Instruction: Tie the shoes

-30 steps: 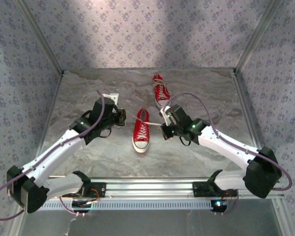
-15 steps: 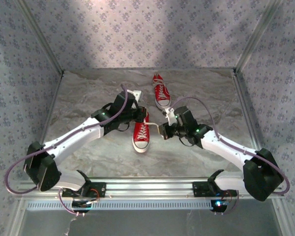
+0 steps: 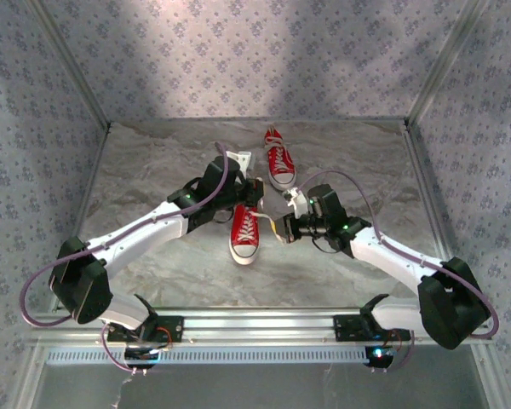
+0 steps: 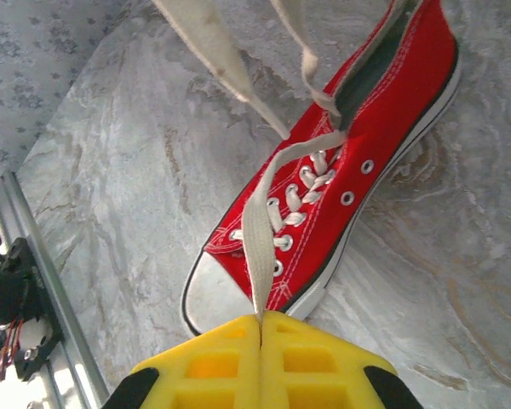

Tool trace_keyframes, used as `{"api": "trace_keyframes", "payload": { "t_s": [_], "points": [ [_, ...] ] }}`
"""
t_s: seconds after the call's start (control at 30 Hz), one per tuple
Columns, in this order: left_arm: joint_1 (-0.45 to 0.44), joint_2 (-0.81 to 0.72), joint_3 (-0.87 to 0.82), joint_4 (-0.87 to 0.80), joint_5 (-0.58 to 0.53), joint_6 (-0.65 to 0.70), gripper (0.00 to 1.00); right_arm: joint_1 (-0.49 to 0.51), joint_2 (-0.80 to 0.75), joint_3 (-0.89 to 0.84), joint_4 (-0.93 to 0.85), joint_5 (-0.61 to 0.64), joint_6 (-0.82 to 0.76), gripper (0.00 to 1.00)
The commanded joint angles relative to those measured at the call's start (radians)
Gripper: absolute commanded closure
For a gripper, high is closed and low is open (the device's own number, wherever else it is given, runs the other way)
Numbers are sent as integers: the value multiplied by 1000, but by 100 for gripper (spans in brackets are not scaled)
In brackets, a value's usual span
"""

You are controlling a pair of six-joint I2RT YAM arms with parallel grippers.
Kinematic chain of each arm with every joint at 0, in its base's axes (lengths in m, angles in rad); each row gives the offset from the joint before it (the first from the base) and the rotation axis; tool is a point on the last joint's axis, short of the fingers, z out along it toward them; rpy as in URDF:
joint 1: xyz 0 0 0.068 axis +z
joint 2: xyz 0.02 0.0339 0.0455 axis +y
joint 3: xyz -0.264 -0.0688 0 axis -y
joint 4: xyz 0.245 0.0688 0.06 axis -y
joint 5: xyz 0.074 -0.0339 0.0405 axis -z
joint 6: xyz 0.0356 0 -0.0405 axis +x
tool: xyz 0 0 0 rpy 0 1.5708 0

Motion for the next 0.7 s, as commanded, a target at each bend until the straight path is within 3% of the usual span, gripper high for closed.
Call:
{"api": "trace_keyframes", "payload": {
  "t_s": [0.0,0.23,0.47,0.67],
  "points": [
    [-6,43,61,40,24,0,100,-1,9,-9,20,-66,-15,100],
    [-4,80,97,43,100,-19,100,-27,58,-2,80,-70,7,100],
    [3,23,15,112,214,-53,100,-53,155,27,159,-123,22,100],
    [7,-35,-83,116,221,-58,100,-77,181,42,191,-165,24,100]
  ]
}}
